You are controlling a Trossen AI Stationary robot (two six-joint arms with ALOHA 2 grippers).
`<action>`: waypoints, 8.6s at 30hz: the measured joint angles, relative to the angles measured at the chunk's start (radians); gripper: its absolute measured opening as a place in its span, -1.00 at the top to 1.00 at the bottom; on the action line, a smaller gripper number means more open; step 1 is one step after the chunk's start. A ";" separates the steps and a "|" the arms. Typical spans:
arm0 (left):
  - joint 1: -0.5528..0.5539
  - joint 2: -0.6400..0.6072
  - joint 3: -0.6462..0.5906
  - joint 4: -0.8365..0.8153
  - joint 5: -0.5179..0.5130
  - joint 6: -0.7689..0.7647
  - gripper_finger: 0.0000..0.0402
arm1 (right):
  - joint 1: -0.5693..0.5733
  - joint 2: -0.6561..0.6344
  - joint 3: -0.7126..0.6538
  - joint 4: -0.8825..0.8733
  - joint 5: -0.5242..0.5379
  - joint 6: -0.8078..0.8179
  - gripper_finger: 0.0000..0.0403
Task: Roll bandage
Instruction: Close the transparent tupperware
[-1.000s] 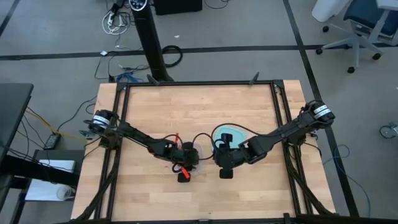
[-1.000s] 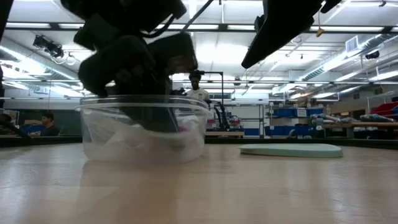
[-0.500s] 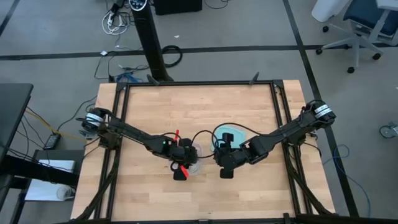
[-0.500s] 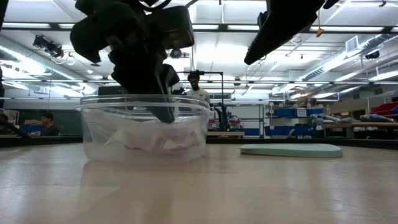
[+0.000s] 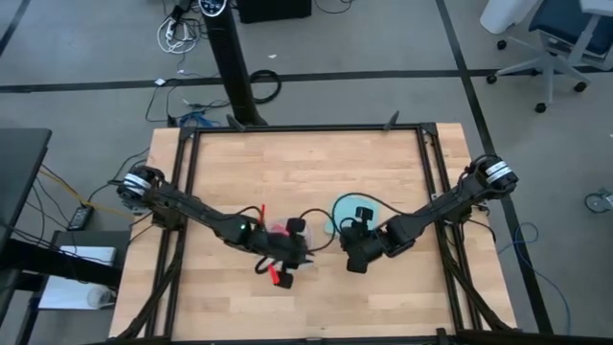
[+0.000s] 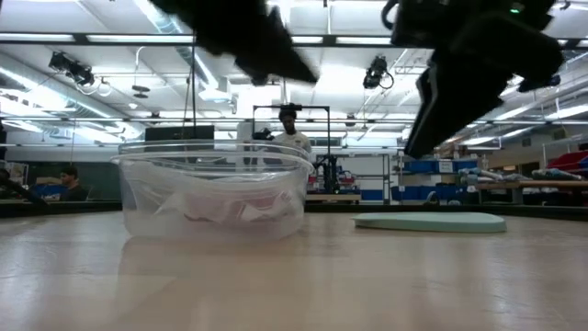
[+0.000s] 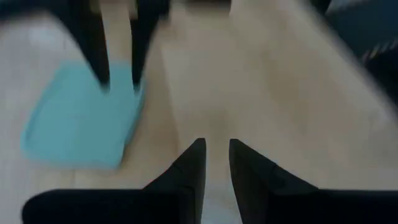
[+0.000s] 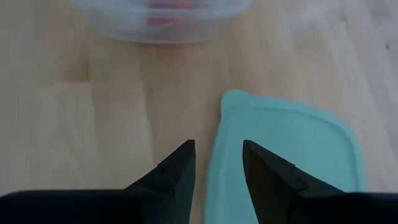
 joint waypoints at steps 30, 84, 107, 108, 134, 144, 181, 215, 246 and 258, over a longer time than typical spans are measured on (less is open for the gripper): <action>-0.072 -0.404 -0.746 0.831 -0.483 -0.440 0.62 | 0.092 0.001 -0.101 -0.079 0.059 0.141 0.36; 0.463 -0.072 -0.090 0.120 0.360 -0.237 0.62 | -0.624 -0.652 -0.716 0.229 -0.564 0.300 0.36; 0.463 -0.072 -0.090 0.017 0.360 -0.186 0.62 | -0.882 -0.481 -0.715 0.383 -0.851 0.116 0.39; 0.463 -0.072 -0.090 0.017 0.354 -0.185 0.62 | -0.883 -0.466 -0.714 0.395 -0.860 0.117 0.40; 0.463 -0.073 -0.091 -0.072 0.351 -0.166 0.62 | -0.878 -0.423 -0.715 0.541 -0.897 0.045 0.95; 0.462 -0.074 -0.091 -0.105 0.351 -0.167 0.62 | -0.886 -0.423 -0.715 0.539 -0.888 0.250 0.48; 0.461 -0.074 -0.091 -0.151 0.331 -0.134 0.62 | -0.818 -0.200 -0.709 0.808 -0.870 0.347 0.77; 0.467 -0.074 -0.091 0.136 0.356 -0.141 0.38 | -0.749 -0.539 -0.556 0.719 -1.015 0.193 1.00; 0.487 0.053 0.022 0.179 0.531 -0.225 0.89 | -0.786 -0.636 -0.432 0.551 -1.025 0.028 0.90; 0.473 0.027 0.022 0.329 0.837 -0.422 0.91 | -0.760 -0.875 -0.432 0.278 -0.945 0.012 0.82</action>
